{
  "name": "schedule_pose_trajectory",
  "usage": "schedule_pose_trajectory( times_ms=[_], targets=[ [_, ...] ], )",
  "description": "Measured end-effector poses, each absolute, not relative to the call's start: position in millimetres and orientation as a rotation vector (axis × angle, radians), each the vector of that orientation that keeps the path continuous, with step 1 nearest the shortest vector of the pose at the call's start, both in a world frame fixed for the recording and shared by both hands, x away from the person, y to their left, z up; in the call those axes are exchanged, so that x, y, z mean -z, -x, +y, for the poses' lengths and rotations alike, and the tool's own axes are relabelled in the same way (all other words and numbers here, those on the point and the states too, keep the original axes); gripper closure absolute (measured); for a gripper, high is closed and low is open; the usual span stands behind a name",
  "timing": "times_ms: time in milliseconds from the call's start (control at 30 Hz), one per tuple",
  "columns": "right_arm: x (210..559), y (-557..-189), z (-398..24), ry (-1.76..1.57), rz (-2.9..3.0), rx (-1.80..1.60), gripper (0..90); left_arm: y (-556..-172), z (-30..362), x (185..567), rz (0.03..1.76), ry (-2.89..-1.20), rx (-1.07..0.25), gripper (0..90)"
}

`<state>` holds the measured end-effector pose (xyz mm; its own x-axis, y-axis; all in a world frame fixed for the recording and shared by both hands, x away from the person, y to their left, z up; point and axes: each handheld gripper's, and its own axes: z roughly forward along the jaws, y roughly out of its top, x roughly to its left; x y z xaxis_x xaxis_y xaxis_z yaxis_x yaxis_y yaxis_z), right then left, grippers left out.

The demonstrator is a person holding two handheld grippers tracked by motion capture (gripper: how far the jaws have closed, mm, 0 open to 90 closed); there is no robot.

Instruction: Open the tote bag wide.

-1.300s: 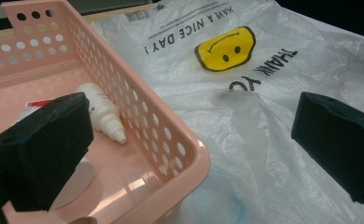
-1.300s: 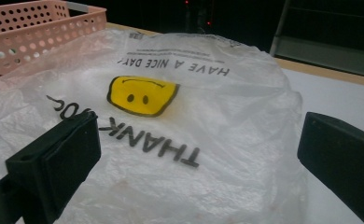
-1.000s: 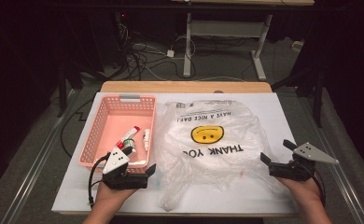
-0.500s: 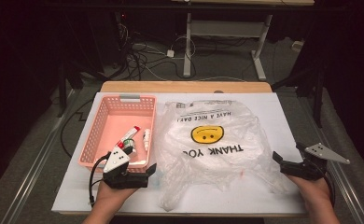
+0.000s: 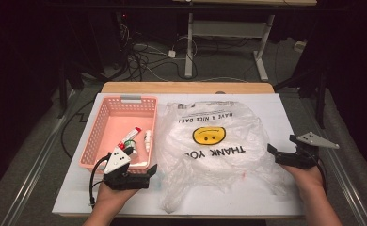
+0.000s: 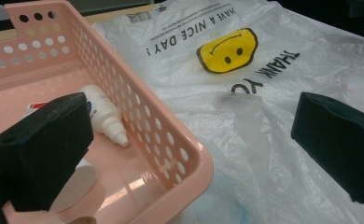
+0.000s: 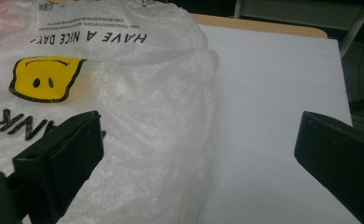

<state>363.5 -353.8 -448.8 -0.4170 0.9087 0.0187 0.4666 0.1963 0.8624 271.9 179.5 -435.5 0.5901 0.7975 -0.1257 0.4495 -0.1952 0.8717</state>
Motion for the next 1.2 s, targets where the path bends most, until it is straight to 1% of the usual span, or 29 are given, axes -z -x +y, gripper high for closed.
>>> schedule_pose_trajectory(
  times_ms=[67,233,333,433,500,533,633,667,733,833,967,1000,1100,1200],
  targets=[
    [447.4,-371.6,-351.6,-1.283,1.980,-1.129,2.1,-271.8,179.3,435.7,1.012,-1.834,-0.442,0.0],
    [443.7,-394.4,-348.6,-1.306,1.979,-1.124,8.7,-271.5,177.6,436.6,1.007,-1.842,-0.436,0.0],
    [442.1,-403.9,-346.6,-1.323,1.985,-1.122,10.4,-271.7,176.5,436.9,1.004,-1.851,-0.444,0.0],
    [439.9,-424.5,-343.2,-1.335,2.005,-1.119,15.3,-271.1,173.8,437.0,0.993,-1.869,-0.460,0.0],
    [439.4,-430.0,-342.2,-1.337,2.012,-1.116,15.7,-271.3,173.1,437.2,0.992,-1.869,-0.455,0.0],
    [438.8,-440.5,-340.1,-1.339,2.022,-1.114,18.8,-271.4,172.9,437.2,0.992,-1.869,-0.453,0.0],
    [439.8,-455.2,-336.3,-1.355,2.035,-1.120,23.0,-271.4,171.9,437.6,0.997,-1.868,-0.448,0.0],
    [439.8,-455.2,-336.3,-1.355,2.035,-1.120,23.0,-271.4,171.9,437.6,0.997,-1.868,-0.448,0.0],
    [444.9,-469.4,-331.5,-1.393,2.085,-1.101,25.7,-270.5,170.1,436.8,0.989,-1.870,-0.443,0.0],
    [452.7,-481.0,-325.9,-1.423,2.132,-1.071,25.2,-269.8,168.6,436.4,0.984,-1.875,-0.452,0.0],
    [463.4,-487.1,-319.9,-1.446,2.158,-1.041,25.5,-269.3,167.9,437.1,0.973,-1.880,-0.446,0.0],
    [473.0,-489.3,-314.9,-1.453,2.189,-1.010,25.4,-269.4,167.8,437.5,0.970,-1.884,-0.448,0.0],
    [484.7,-489.6,-306.9,-1.443,2.230,-0.968,24.9,-269.7,168.0,438.0,0.972,-1.885,-0.442,0.0],
    [485.0,-484.4,-298.2,-1.355,2.250,-0.911,37.8,-268.2,167.8,437.0,0.968,-1.884,-0.443,0.0]
  ],
)
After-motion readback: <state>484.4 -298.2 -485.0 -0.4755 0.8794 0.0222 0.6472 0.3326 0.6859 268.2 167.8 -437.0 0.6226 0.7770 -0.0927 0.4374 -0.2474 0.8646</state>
